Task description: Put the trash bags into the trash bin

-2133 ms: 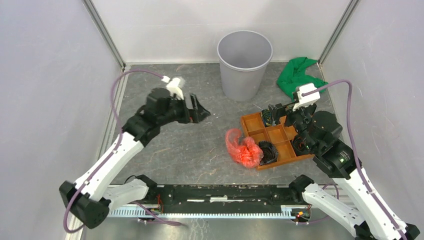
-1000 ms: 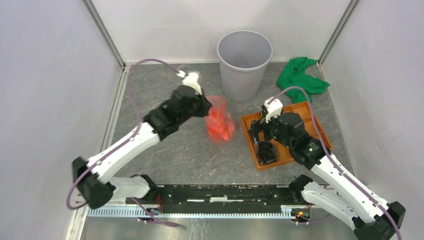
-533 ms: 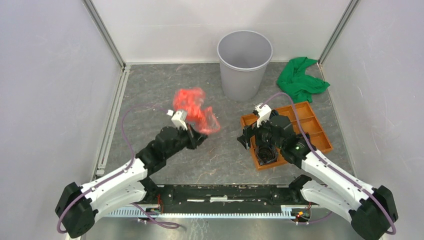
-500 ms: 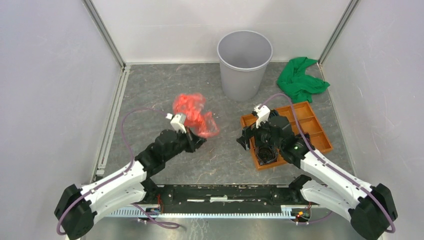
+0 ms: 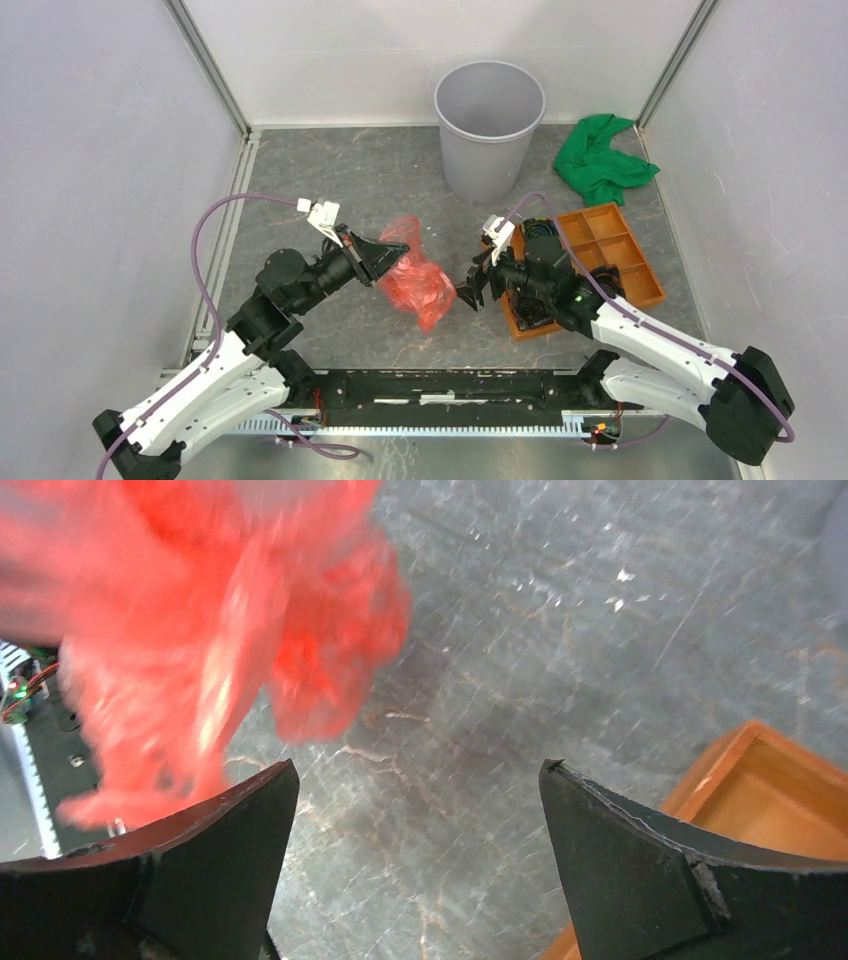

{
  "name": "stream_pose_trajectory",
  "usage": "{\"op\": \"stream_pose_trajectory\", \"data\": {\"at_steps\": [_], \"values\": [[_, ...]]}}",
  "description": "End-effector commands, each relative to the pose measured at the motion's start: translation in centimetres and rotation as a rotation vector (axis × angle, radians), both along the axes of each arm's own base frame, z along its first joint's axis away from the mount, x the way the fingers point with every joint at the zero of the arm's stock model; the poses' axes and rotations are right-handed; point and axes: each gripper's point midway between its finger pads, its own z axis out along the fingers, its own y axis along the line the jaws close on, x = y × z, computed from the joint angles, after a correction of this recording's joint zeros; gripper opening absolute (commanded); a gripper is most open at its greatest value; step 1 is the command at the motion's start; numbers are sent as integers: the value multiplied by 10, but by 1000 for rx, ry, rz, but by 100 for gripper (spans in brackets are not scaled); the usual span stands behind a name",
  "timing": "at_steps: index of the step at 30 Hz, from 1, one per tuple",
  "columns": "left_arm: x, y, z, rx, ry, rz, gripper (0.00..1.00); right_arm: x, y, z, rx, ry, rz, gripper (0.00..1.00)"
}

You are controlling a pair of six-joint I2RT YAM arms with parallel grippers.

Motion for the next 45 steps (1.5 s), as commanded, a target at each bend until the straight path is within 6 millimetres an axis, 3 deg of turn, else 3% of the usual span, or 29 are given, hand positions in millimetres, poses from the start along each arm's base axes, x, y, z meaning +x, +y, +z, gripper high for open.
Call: {"op": "stream_pose_trajectory", "data": {"at_steps": [1,5,9,11,15,20,24,27,29,31,33,35,38,42,44,45], "values": [[-23,-12,-2,156,-107,-179,2,23,4,68,58,-199,-12,98],[-37,-22,-7,221,-130,-303,2,26,-2,99,62,-287,-6,98],[-41,-27,-13,273,-128,-371,2,26,-13,114,51,-349,7,98],[-44,-32,-12,272,-134,-405,2,16,-7,113,78,-363,76,98],[-48,-41,-10,253,-135,-467,2,-24,25,100,166,-307,361,98],[-54,-47,-10,270,-130,-541,2,-32,36,87,183,-326,416,97],[-54,-44,-6,297,-145,-530,2,-28,40,75,181,-281,404,72],[-46,-40,-4,312,-145,-480,2,-31,43,81,252,-241,388,41],[-23,-31,-6,357,-107,-334,2,-20,38,88,240,-245,312,19],[11,-6,-12,432,-37,-94,2,1,26,99,199,-270,166,3],[37,27,-15,514,30,143,2,21,10,115,162,-317,22,1],[51,49,-7,562,60,286,4,40,0,138,128,-374,-76,1],[55,47,29,573,-11,280,16,62,5,180,87,-412,-115,0],[60,63,89,524,-84,376,31,61,22,226,109,-422,-42,1],[59,74,96,491,-90,433,42,57,19,227,139,-415,-59,1],[59,78,90,483,-79,452,46,55,17,223,149,-415,-64,0]]}}
